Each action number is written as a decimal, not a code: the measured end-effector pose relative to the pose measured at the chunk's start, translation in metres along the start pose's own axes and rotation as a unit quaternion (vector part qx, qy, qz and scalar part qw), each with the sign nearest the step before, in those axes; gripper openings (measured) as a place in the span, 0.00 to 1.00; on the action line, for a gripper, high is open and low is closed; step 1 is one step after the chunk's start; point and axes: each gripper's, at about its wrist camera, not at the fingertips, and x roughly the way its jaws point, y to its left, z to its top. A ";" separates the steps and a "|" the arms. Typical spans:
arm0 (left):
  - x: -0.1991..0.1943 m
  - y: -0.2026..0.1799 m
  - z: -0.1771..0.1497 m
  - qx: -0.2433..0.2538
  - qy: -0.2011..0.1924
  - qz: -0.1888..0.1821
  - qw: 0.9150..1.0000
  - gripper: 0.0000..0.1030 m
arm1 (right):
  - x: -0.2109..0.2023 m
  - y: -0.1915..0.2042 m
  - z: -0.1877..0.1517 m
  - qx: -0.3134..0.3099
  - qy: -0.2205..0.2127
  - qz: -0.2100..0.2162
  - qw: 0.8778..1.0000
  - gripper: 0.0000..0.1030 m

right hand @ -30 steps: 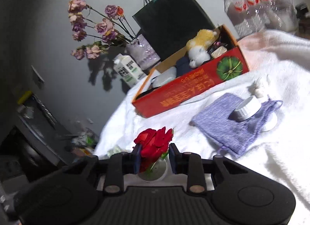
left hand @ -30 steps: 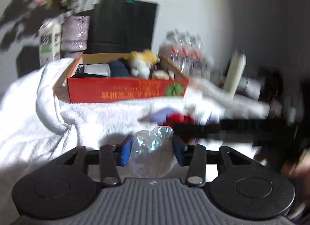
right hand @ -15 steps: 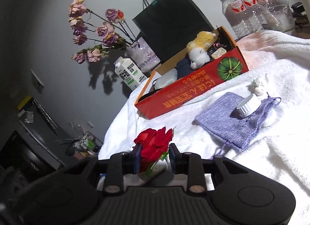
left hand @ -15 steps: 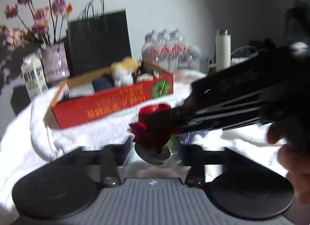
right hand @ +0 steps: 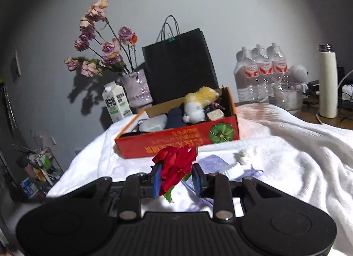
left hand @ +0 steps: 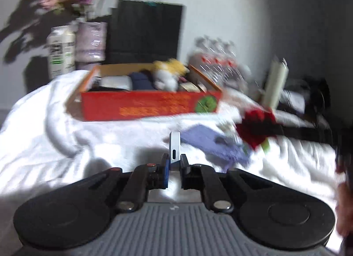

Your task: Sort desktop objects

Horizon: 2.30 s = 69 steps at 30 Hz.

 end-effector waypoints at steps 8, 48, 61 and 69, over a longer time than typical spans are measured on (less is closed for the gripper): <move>-0.079 0.008 0.004 -0.035 -0.075 0.044 0.996 0.10 | -0.035 0.021 -0.028 -0.082 0.018 -0.014 0.996 0.27; 0.257 0.106 0.180 -0.076 0.245 0.098 0.962 0.26 | 0.291 -0.035 0.147 -0.014 0.221 -0.053 0.974 0.33; 0.204 0.086 0.203 -0.043 0.191 0.158 0.968 0.94 | 0.241 -0.002 0.184 -0.105 0.145 -0.113 0.977 0.79; 0.159 0.066 0.186 0.006 0.164 0.177 0.970 0.96 | 0.202 0.000 0.172 -0.105 0.141 -0.101 0.979 0.83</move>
